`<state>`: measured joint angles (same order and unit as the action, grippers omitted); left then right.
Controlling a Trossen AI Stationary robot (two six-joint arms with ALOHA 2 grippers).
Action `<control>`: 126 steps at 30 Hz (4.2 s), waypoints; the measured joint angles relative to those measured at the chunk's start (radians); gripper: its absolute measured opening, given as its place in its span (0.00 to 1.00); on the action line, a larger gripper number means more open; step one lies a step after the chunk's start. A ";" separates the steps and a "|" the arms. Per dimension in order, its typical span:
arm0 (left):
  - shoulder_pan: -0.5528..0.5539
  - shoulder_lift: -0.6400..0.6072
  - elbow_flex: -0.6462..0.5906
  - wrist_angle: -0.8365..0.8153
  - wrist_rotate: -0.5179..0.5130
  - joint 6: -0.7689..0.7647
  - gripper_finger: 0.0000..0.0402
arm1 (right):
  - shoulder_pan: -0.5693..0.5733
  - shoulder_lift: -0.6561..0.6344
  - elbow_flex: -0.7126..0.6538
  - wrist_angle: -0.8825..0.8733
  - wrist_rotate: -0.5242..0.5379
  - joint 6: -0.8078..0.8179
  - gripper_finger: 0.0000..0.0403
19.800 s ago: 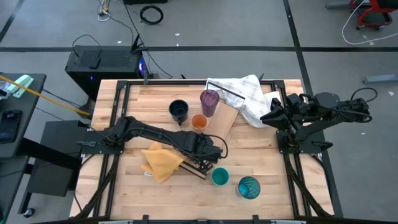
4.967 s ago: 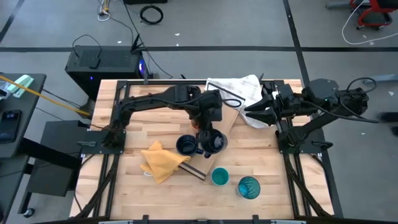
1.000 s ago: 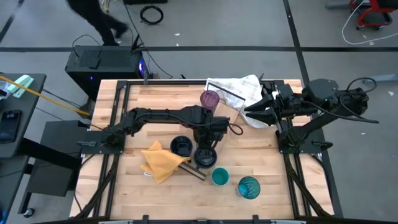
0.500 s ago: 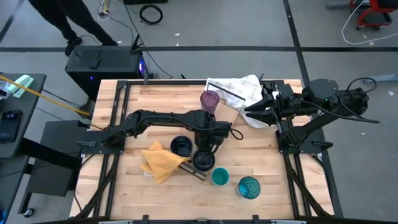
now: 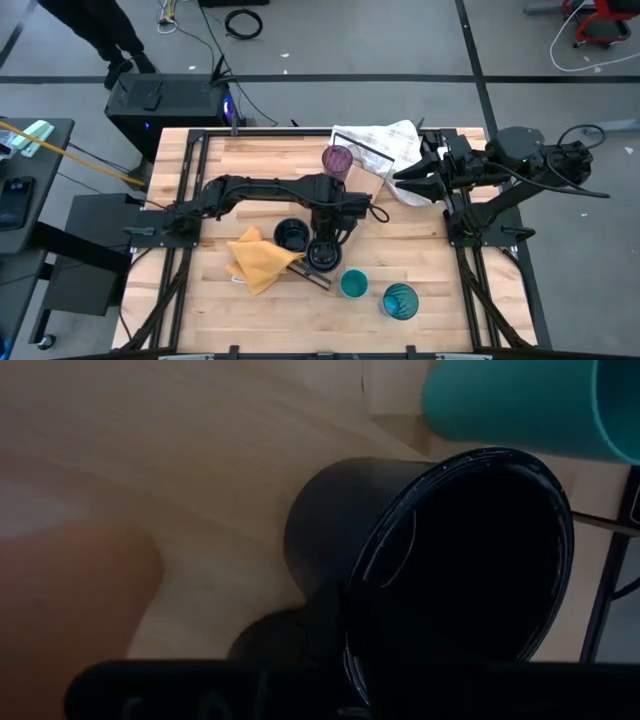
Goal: Stack small to large cups/mugs on shelf
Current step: Put the dark blue mug on the shelf, then put the light blue cup on the shelf
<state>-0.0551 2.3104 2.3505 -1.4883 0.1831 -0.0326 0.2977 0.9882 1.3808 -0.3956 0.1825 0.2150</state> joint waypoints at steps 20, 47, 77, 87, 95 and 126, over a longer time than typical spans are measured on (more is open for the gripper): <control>0.000 0.004 -0.002 0.009 -0.041 0.000 0.11 | 0.000 0.000 0.000 0.000 0.000 -0.004 0.22; 0.001 0.003 -0.001 0.008 -0.006 -0.009 0.45 | 0.000 0.000 0.000 -0.017 0.000 0.002 0.22; -0.030 -0.474 0.007 1.014 0.059 0.017 0.48 | 0.000 0.000 0.000 -0.015 0.000 0.018 0.22; -0.112 -0.472 -0.107 1.617 0.214 -0.082 0.40 | -0.001 0.000 0.000 -0.015 0.000 0.013 0.22; -0.109 -0.527 -0.411 1.830 0.183 -0.198 0.34 | 0.000 -0.011 0.000 -0.016 0.000 0.011 0.22; -0.034 -1.517 -1.612 1.586 -0.175 -0.301 0.30 | -0.001 0.002 0.000 -0.024 -0.010 0.074 0.22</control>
<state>-0.0887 0.7931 0.7387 0.0979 0.0077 -0.3336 0.2970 0.9897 1.3811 -0.4194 0.1726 0.2890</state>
